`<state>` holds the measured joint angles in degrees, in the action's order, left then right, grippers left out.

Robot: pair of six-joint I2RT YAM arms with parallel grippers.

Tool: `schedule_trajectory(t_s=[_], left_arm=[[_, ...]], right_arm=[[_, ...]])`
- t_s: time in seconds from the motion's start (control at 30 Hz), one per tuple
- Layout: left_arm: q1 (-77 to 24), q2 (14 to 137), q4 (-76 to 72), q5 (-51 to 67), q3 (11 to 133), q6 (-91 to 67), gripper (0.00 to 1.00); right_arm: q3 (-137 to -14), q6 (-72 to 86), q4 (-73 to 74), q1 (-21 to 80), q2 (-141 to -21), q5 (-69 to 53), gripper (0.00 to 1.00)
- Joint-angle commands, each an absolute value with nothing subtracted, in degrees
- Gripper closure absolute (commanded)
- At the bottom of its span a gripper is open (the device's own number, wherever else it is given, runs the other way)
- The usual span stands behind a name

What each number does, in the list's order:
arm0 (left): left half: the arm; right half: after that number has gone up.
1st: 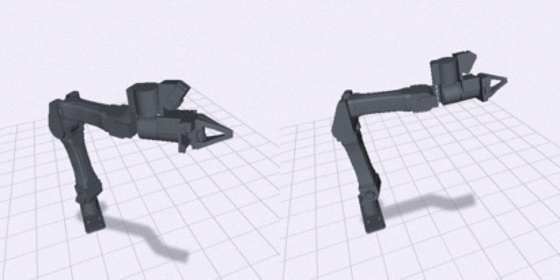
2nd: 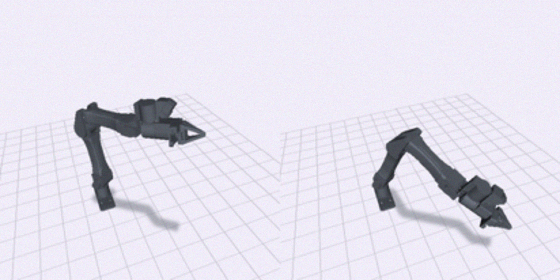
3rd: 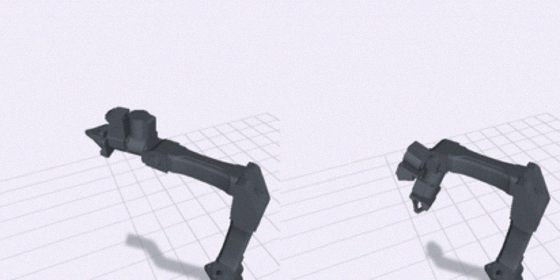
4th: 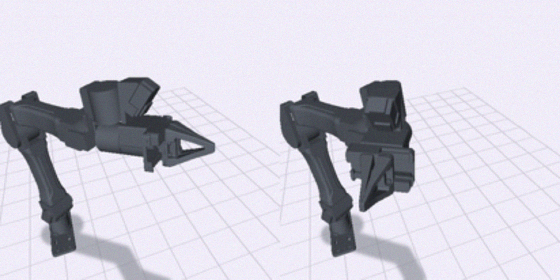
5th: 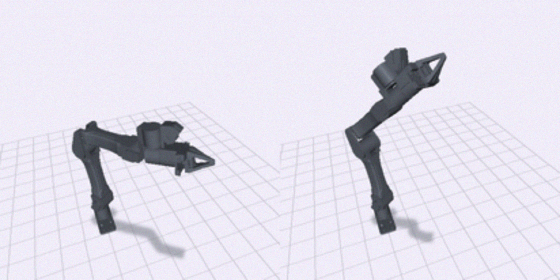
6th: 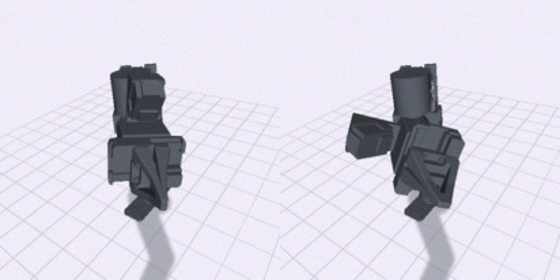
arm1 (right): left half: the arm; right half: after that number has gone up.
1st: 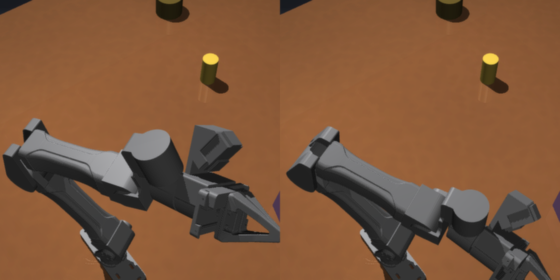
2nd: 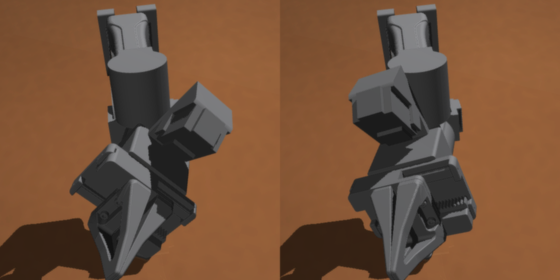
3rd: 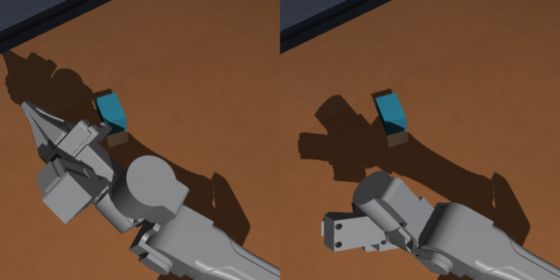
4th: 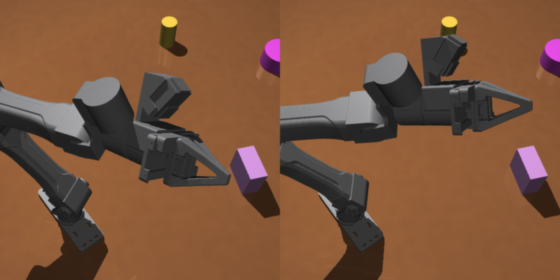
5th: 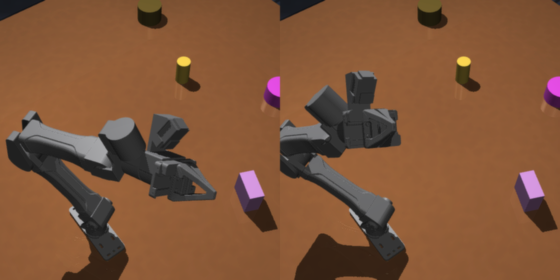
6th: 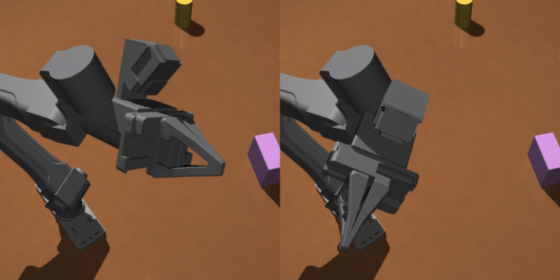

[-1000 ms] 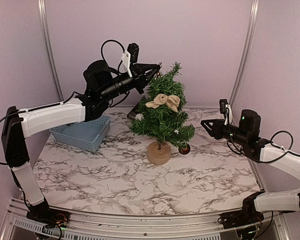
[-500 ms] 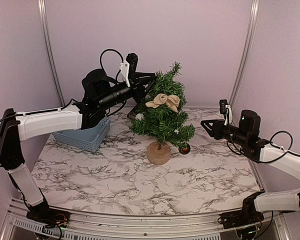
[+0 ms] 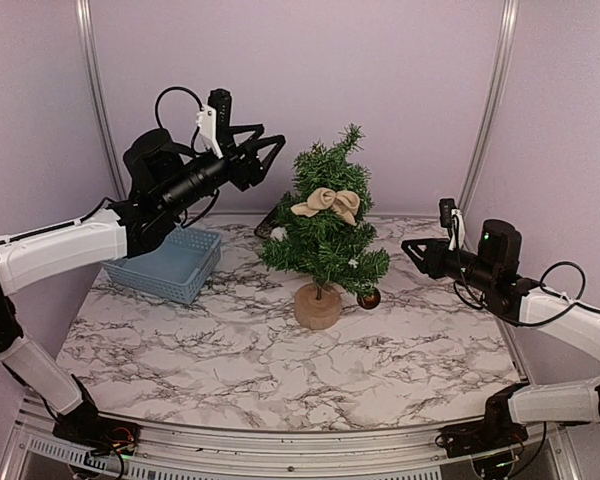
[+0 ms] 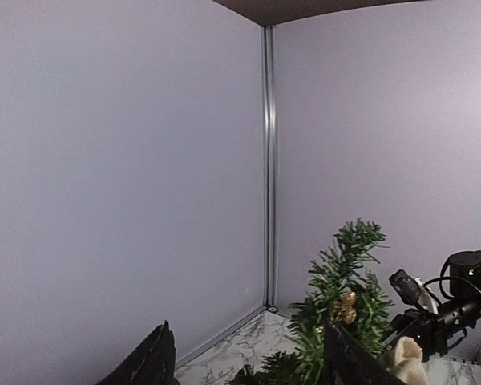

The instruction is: Decorate the small christmas tree

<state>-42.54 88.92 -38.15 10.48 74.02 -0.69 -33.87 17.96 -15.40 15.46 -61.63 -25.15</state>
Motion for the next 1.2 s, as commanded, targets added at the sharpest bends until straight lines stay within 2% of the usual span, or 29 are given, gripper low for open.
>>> schedule_trajectory(t_s=[0.0,0.23,0.5,0.6,0.83,1.17], left_arm=[[-34.77,82.48,-26.69,5.92,72.10,-6.38,0.36],[-18.77,81.40,-3.97,-1.84,71.81,-10.32,0.34],[-7.28,90.99,8.10,-5.10,73.82,-10.75,0.33],[-4.88,97.48,13.44,-6.82,78.17,-9.24,0.33],[-3.25,111.82,21.33,-9.62,88.38,-5.46,0.40],[-2.86,126.51,24.70,-17.68,103.39,1.30,0.38]], right_arm=[[-34.72,17.52,-15.66,15.05,-61.41,-24.72,0.63],[-35.57,16.99,-15.22,15.03,-62.37,-25.05,0.62],[-36.00,16.49,-14.68,15.04,-63.87,-25.12,0.62],[-35.95,16.35,-14.53,15.03,-64.31,-25.13,0.62],[-35.75,16.21,-14.72,15.03,-65.22,-25.01,0.62],[-35.88,16.25,-15.47,15.04,-66.96,-25.54,0.61]])
